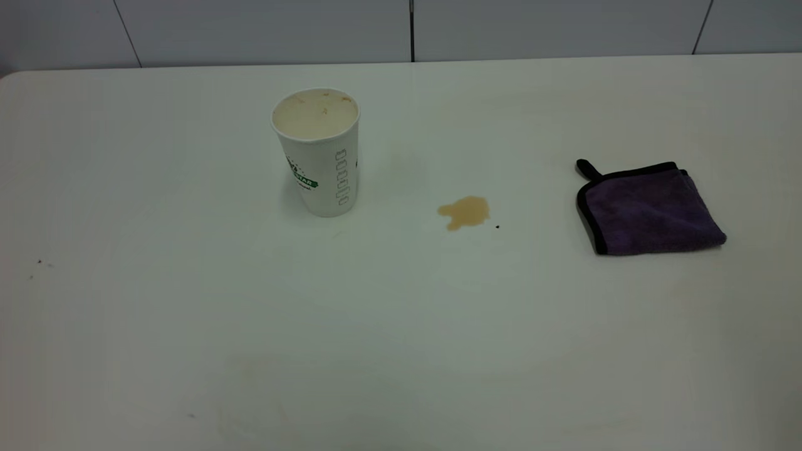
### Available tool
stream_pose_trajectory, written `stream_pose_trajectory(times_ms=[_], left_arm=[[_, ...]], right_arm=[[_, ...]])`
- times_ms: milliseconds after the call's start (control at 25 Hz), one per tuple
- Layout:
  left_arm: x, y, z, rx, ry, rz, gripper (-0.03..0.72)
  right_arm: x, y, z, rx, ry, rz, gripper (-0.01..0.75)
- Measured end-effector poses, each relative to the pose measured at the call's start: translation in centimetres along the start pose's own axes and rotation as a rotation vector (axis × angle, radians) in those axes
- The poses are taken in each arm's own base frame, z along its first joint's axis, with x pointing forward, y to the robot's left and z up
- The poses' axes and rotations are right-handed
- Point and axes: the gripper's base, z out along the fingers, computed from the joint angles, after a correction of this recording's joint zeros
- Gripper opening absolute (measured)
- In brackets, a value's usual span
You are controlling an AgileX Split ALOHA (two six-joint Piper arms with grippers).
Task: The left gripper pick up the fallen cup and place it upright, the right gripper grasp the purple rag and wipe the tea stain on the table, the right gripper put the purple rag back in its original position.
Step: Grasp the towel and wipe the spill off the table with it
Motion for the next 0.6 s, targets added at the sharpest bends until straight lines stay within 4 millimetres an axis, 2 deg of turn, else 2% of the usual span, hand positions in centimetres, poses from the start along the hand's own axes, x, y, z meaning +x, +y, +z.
stream_pose_trajectory(times_ms=[320, 600], left_arm=[[2.1, -0.2, -1.6, -0.034, -0.168, -0.026, 0.475], [2.4, -0.2, -1.8, -0.036, -0.184, -0.026, 0.475]], right_arm=[[0.0, 0.0, 0.0, 0.000, 0.000, 0.000, 0.499], [0.0, 0.0, 0.0, 0.000, 0.000, 0.000, 0.499]])
